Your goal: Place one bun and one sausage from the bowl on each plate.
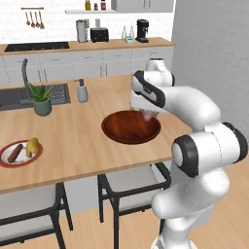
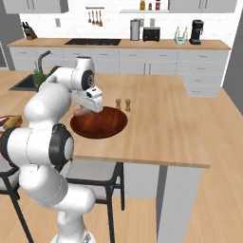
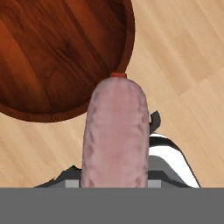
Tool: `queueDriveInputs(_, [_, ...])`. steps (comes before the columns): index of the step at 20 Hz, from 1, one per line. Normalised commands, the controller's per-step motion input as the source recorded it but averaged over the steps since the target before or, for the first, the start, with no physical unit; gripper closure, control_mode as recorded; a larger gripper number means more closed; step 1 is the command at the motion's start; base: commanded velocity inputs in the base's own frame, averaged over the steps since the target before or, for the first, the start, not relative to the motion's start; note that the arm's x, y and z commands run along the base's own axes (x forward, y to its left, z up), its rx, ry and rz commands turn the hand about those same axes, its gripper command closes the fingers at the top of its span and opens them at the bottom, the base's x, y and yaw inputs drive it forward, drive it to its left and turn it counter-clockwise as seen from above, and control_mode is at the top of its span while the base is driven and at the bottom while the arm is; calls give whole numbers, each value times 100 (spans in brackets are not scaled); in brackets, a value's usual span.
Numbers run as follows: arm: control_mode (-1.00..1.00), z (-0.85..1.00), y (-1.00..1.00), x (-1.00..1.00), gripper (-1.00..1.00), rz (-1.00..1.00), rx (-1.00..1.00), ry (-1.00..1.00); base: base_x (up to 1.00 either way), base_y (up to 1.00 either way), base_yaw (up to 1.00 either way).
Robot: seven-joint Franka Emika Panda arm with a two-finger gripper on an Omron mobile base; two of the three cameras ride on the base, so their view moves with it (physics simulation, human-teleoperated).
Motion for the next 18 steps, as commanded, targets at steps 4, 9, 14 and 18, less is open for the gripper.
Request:
queueDriveInputs(4, [-100, 57, 0, -100, 100, 10, -6, 11, 0, 0, 0])
queueDriveInputs(9, [-100, -2, -4, -100, 100, 15, -4, -5, 0, 0, 0])
queueDriveInputs(14, [100, -15, -13, -77, 100, 8, 0, -12, -17, 0, 1])
queueDriveInputs(18, [100, 0, 0, 0, 100, 0, 0, 0, -86, 71, 2])
